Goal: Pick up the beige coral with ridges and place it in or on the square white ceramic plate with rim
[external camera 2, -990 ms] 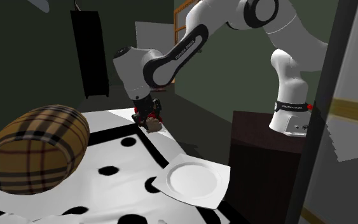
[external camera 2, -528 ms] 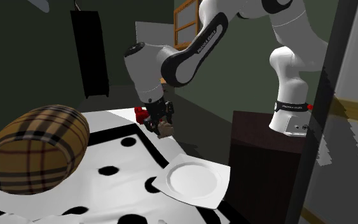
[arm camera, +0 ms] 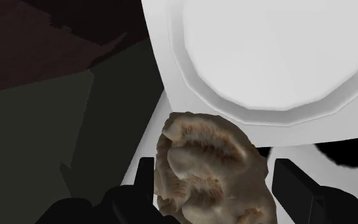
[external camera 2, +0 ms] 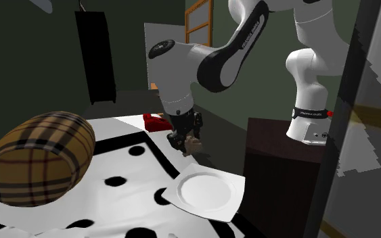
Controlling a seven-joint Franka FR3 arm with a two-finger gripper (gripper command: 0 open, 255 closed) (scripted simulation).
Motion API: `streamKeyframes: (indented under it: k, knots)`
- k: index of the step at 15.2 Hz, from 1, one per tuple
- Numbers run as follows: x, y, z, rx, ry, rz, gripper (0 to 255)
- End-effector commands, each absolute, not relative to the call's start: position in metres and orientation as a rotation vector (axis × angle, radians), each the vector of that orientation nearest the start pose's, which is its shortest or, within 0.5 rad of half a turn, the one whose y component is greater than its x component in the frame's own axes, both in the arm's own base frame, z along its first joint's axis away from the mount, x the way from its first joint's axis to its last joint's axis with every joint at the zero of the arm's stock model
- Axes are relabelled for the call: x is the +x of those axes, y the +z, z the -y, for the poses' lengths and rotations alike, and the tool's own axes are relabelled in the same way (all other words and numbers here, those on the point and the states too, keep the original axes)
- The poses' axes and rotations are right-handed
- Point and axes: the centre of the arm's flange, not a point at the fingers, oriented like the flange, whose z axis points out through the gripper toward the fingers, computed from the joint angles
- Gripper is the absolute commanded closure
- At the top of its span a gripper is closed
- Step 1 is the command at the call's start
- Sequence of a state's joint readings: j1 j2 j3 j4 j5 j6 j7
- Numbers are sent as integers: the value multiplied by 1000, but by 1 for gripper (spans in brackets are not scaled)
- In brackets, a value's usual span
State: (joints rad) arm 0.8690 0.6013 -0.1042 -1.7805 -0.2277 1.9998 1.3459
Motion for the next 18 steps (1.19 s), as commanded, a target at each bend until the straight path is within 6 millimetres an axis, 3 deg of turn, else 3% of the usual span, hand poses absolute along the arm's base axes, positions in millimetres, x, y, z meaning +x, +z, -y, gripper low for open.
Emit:
streamKeyframes:
  k: [1, 6, 18]
  knots:
    - [427, 200, -434, -3507, -54, -784, 255]
    - [368, 204, -473, -3507, -54, -784, 255]
    - [368, 140, -473, -3507, -54, -784, 255]
